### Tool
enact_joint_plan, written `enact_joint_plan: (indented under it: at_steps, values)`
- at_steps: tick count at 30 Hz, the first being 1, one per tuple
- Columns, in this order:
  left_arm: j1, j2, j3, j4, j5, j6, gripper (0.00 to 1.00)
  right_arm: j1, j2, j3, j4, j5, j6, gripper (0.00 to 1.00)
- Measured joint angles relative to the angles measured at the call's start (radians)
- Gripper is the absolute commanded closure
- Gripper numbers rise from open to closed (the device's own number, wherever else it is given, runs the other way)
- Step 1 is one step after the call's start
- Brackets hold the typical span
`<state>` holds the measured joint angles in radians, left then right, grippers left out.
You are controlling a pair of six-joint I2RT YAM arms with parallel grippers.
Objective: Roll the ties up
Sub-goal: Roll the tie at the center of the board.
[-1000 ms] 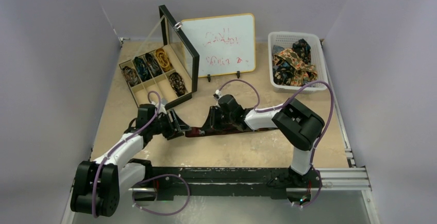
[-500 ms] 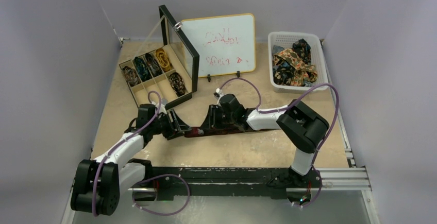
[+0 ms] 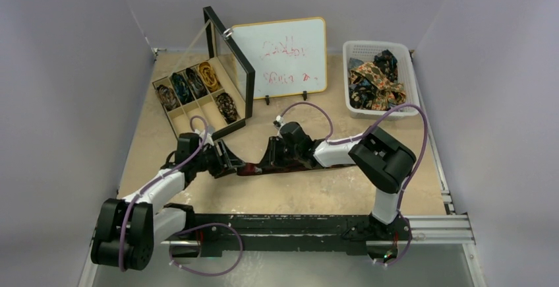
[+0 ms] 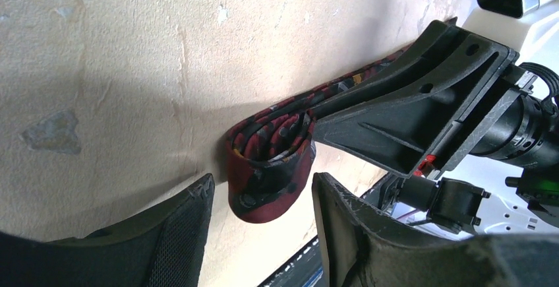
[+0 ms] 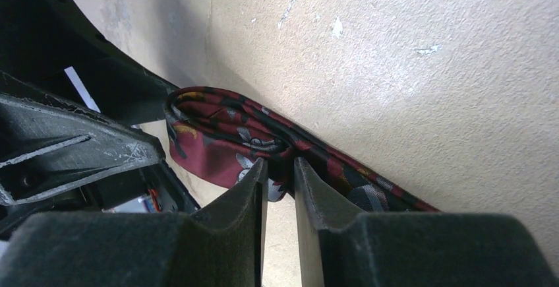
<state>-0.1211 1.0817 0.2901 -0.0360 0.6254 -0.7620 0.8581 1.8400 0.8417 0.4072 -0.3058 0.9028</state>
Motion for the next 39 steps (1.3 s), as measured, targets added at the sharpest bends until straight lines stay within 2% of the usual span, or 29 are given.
enact_joint_plan:
  at_steps: [10, 19, 26, 33, 36, 39]
  values:
    - [0.0, 0.027, -0.031, 0.07, 0.02, -0.002, 0.52, 0.0, 0.006, 0.0, 0.013, 0.0, 0.002, 0.8]
    - [0.0, 0.104, -0.08, 0.18, 0.027, -0.087, 0.76, 0.0, 0.008, 0.0, 0.014, 0.0, 0.002, 0.81]
    - [0.0, 0.119, -0.092, 0.231, 0.044, -0.113, 0.99, 0.0, 0.011, 0.0, 0.021, -0.001, 0.002, 0.8]
    - [-0.005, 0.049, -0.069, 0.122, -0.003, -0.086, 1.0, 0.0, -0.004, 0.0, 0.017, 0.01, -0.007, 0.62]
    - [-0.005, 0.027, -0.039, 0.054, -0.039, -0.063, 1.0, 0.001, -0.062, -0.024, 0.011, 0.043, -0.023, 0.62]
    - [-0.005, 0.008, -0.021, 0.006, -0.065, -0.046, 1.0, 0.001, -0.117, -0.036, 0.013, 0.057, -0.032, 0.69]
